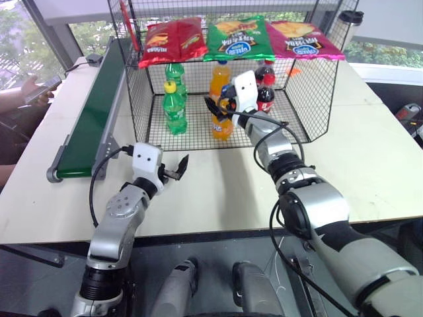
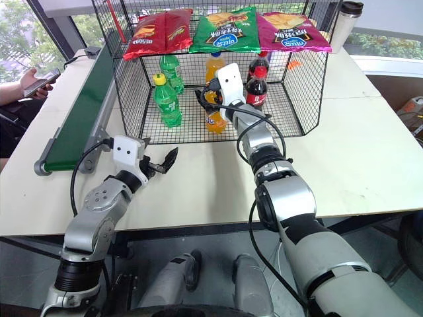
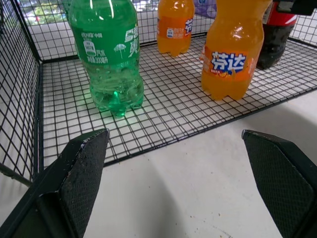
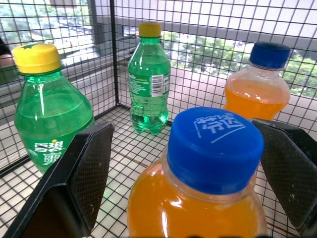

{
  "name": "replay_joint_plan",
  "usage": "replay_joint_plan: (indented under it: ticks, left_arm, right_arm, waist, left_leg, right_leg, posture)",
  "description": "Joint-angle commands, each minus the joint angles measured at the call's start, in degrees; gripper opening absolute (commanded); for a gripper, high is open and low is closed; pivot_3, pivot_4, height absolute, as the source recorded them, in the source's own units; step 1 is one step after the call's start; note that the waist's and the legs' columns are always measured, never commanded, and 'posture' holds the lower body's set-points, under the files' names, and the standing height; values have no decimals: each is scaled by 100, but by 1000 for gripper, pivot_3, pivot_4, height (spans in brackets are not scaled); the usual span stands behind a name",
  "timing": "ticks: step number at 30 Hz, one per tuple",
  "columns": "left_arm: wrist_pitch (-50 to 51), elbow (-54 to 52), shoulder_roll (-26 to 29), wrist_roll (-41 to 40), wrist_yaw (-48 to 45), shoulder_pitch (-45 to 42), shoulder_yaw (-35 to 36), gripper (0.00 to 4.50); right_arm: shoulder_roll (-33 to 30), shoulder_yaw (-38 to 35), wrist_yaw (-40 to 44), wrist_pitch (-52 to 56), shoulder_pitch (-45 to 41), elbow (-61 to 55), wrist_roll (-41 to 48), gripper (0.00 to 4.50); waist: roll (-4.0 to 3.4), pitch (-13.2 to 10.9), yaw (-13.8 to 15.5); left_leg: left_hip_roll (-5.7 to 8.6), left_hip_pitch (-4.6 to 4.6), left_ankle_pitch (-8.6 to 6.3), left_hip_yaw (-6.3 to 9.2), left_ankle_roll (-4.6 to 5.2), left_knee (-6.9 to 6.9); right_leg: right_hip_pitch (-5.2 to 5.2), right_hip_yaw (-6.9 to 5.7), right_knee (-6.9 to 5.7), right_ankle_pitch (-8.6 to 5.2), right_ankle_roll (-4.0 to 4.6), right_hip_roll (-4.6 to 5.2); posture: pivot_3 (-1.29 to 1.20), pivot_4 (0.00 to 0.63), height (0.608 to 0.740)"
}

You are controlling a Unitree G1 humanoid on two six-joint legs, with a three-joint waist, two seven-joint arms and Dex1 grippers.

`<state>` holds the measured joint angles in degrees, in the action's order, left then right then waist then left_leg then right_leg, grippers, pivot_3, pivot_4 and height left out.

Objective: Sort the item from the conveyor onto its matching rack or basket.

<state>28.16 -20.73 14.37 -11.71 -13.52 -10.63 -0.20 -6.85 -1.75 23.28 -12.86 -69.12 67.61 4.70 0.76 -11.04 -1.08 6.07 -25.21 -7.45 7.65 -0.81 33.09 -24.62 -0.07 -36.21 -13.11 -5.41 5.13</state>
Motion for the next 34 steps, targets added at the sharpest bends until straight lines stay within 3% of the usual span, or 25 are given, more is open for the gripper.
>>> replay_joint_plan:
  ticks: [1, 7, 11, 17, 22, 26, 34]
  left_arm:
    - [-152, -21, -67, 17, 21, -98, 42, 4500]
    - [-289, 156, -87, 42, -59, -53, 35, 4500]
    - [-370, 236, -15, -20, -158, -9, 143, 4500]
    - [-183, 3, 292, -492, -841, 206, 193, 4500]
    - [-29, -21, 564, -582, -1148, 325, 145, 4500]
    - [12, -48, 669, -594, -1266, 381, 86, 4500]
    - [-87, 33, 666, -558, -1465, 313, -28, 4500]
  right_arm:
    - [-232, -122, 298, 53, -238, -570, 80, 4458]
    - [-565, -120, 765, 598, 253, -1665, 183, 4458]
    - [-719, -78, 1067, 1470, 881, -3022, 405, 4458]
    - [-1665, 548, 2532, 3870, 2903, -6570, 1344, 4458]
    - [-2070, 680, 2569, 4931, 4133, -8082, 1792, 4458]
    - [-2099, 711, 2301, 5193, 4605, -8417, 1768, 4458]
    - [-2057, 684, 1876, 5023, 4817, -8000, 1515, 4458]
  waist:
    - [0, 0, 2]
    - [0, 1, -1]
    - [1, 2, 7]
    - [-1, 2, 45]
    - [-4, 4, 14]
    - [-6, 6, 33]
    - [-5, 6, 56]
  left_leg:
    - [0, 0, 0, 0, 0, 0]
    - [-1, 1, 0, 0, 0, 0]
    - [0, 2, 0, -1, 0, 0]
    - [1, -1, -2, 3, 0, -2]
    - [-1, 3, -10, -4, -10, 3]
    - [-2, 6, -11, -5, -11, 2]
    - [3, 2, -11, -5, -11, 4]
  right_leg:
    - [0, 0, 0, 0, 0, 0]
    - [0, 1, 0, 0, 0, 0]
    - [3, 2, 0, 0, 0, 1]
    - [1, 2, 3, -3, 0, 7]
    - [3, 1, 1, -13, 21, 26]
    - [8, 0, 2, -15, 22, 32]
    - [12, -6, 12, -15, 21, 39]
  posture:
    - [0, 150, 739]
    - [0, 150, 739]
    - [0, 150, 739]
    - [0, 150, 739]
    - [0, 150, 739]
    - [0, 150, 739]
    - [0, 150, 739]
